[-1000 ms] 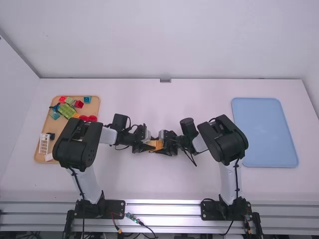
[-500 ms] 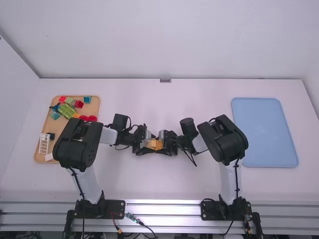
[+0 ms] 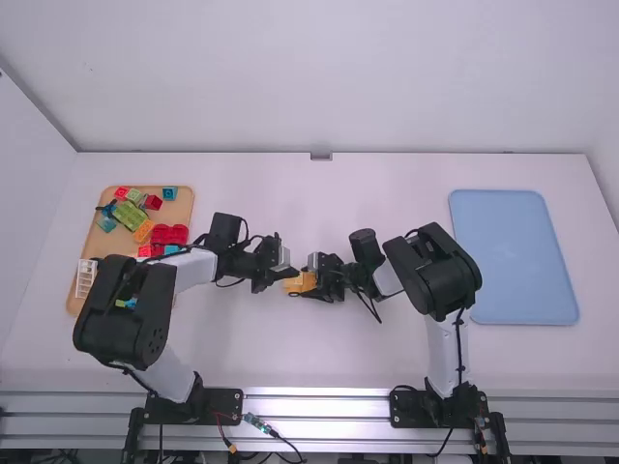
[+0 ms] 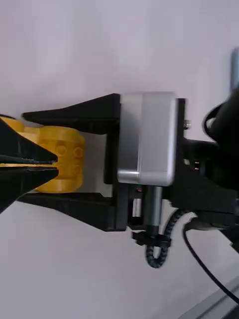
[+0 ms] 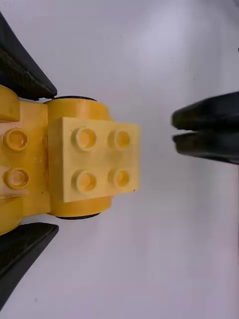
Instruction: Assemble lego blocks to make yellow taxi
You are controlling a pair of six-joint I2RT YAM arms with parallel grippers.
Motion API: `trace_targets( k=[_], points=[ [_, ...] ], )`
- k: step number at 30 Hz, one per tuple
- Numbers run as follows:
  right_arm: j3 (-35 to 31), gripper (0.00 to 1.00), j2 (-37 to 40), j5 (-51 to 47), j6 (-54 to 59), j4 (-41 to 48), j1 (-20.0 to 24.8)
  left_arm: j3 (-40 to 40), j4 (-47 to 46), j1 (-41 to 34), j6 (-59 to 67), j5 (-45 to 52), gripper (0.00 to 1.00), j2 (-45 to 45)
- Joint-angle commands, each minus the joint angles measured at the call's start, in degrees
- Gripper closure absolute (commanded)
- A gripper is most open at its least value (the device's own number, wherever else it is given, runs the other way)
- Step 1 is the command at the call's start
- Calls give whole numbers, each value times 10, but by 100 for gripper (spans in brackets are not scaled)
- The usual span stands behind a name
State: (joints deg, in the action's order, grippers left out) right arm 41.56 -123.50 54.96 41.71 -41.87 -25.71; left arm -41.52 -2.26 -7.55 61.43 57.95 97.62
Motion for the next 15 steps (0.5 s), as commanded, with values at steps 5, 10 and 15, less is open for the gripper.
trace_targets(
  k=[5, 10, 15],
  points=[
    [2, 42, -8, -23, 1, 8, -2, 11, -11, 4, 29, -47, 98, 0],
    [2, 42, -8, -23, 1, 8, -2, 19, 7, 4, 23, -51, 98, 0],
    [2, 42, -8, -23, 1, 8, -2, 26, 13, 4, 23, -51, 98, 0]
  ],
)
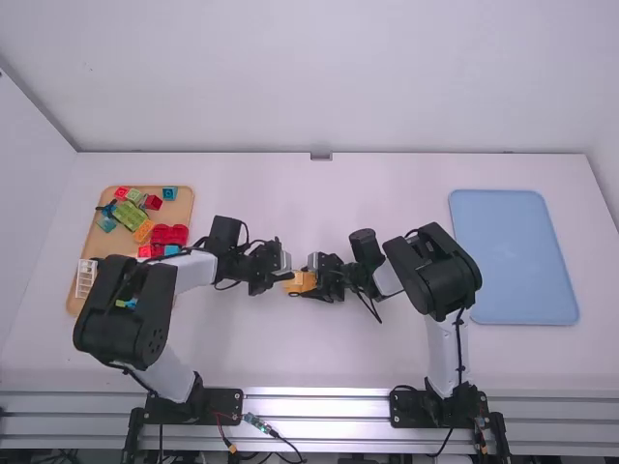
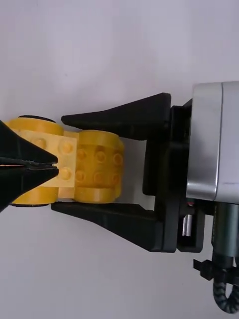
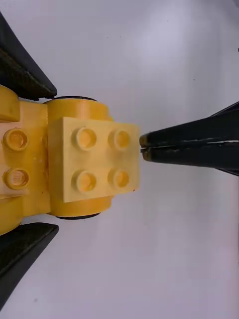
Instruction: Assemble lego blocks to make yellow taxi
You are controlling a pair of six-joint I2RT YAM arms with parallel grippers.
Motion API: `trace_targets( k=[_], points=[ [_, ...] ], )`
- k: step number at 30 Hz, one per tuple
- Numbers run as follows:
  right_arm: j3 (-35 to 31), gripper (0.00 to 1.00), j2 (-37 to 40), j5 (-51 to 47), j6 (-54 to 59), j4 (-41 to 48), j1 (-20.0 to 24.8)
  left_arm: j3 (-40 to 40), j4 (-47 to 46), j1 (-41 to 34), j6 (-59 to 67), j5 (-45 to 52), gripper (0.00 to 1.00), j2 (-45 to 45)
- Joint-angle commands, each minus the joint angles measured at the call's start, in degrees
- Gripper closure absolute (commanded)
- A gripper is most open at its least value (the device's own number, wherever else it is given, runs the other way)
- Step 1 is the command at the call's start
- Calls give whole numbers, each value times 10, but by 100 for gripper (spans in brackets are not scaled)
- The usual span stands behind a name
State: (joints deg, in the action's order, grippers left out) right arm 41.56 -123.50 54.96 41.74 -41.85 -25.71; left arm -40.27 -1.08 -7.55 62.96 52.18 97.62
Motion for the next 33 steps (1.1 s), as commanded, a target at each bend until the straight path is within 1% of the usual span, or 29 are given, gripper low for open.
trace_targets(
  k=[1, 17, 20, 26, 29, 33],
  points=[
    [2, 42, -8, -23, 1, 7, -2, 14, 3, 4, 8, 7, 98, 0],
    [2, 42, -8, -22, 1, 7, -3, 54, 66, 4, 7, 7, 98, 0],
    [2, 42, -8, -23, 1, 7, -3, 57, 72, 4, 7, 7, 97, 0],
    [2, 43, -8, -20, 1, 7, -3, 58, 80, -5, -3, 8, 98, 1],
    [2, 42, -8, -20, 1, 7, -3, 57, 97, -7, -12, 7, 98, 9],
    [2, 42, -8, -21, 1, 7, -3, 54, 143, -7, -51, 9, 98, 41]
  ],
)
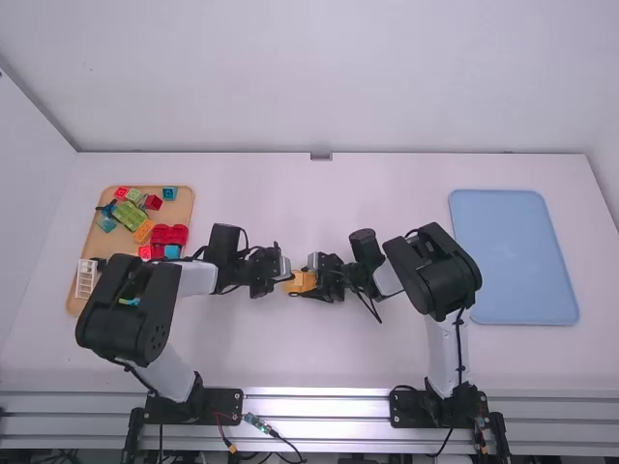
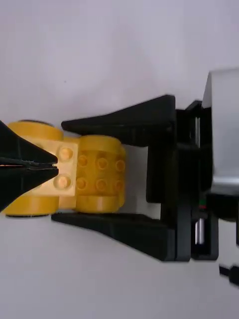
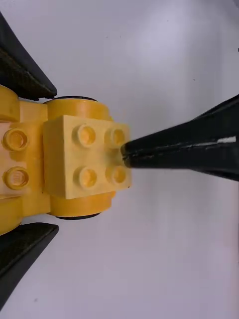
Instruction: Assemble lego blocks to make yellow taxi
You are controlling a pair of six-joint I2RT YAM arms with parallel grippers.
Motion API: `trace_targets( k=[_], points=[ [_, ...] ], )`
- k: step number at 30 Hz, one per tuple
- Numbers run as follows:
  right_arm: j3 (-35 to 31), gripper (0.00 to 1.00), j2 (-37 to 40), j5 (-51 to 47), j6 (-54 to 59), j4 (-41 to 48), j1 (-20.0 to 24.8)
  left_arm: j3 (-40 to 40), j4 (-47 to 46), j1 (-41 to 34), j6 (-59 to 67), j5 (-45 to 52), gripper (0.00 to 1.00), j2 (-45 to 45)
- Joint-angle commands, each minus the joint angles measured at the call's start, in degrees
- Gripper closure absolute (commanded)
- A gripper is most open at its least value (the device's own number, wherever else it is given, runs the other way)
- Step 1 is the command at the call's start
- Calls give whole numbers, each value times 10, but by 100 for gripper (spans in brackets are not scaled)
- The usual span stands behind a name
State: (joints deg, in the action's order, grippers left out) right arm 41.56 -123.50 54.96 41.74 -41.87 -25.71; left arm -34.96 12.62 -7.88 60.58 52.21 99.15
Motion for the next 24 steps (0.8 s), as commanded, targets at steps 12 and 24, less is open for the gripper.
trace_targets(
  k=[12, 24],
  points=[
    [2, 42, -8, -23, 1, 7, -3, -27, -35, -4, 5, 32, 98, 74],
    [2, 42, -8, -23, 1, 6, -2, -25, -40, -9, 5, -8, 98, 117]
  ],
)
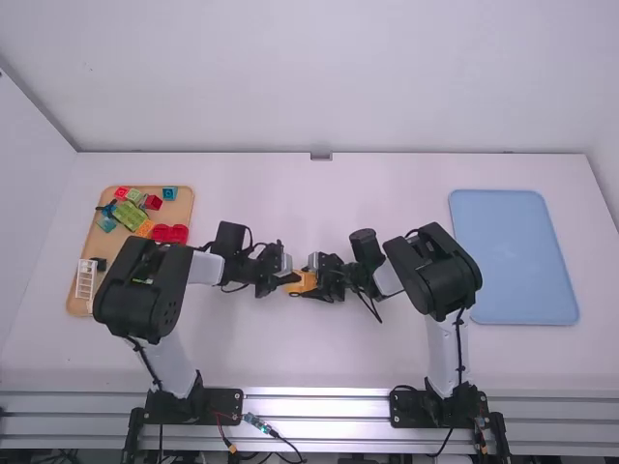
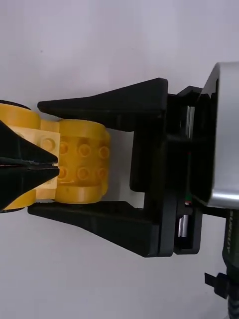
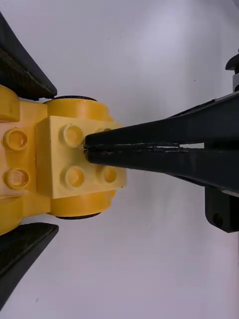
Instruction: Assemble lego blocks to make yellow taxi
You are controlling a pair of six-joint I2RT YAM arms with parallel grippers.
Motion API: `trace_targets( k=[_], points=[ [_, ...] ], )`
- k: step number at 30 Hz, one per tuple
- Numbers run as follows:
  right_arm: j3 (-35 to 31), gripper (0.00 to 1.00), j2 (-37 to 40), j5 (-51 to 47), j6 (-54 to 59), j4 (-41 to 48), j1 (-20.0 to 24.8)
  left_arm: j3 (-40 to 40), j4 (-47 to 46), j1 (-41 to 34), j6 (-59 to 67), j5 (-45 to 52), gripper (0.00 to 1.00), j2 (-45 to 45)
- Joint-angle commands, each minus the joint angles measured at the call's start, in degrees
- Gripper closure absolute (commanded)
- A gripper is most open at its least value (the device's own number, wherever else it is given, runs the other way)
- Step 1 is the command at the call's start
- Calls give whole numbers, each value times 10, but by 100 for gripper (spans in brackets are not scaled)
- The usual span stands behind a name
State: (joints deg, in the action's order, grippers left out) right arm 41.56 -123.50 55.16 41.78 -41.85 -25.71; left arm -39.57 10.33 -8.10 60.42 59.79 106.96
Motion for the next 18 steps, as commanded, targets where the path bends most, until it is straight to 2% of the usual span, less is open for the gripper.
trace_targets(
  k=[1, 6, 9, 14, 18],
  points=[
    [2, 42, -8, -24, 0, 6, -2, 21, -13, -7, 6, -84, 98, 48],
    [2, 42, -8, -25, 0, 6, -3, 17, -12, -2, 3, -97, 98, 65],
    [2, 42, -8, -25, 0, 6, -2, 9, -41, -6, -13, -142, 98, 65],
    [2, 42, -8, -25, 0, 5, -2, 2, -97, -2, 38, -139, 98, 65],
    [2, 42, -8, -24, 0, 5, -2, 8, -85, -6, 18, -159, 98, 65]
  ],
)
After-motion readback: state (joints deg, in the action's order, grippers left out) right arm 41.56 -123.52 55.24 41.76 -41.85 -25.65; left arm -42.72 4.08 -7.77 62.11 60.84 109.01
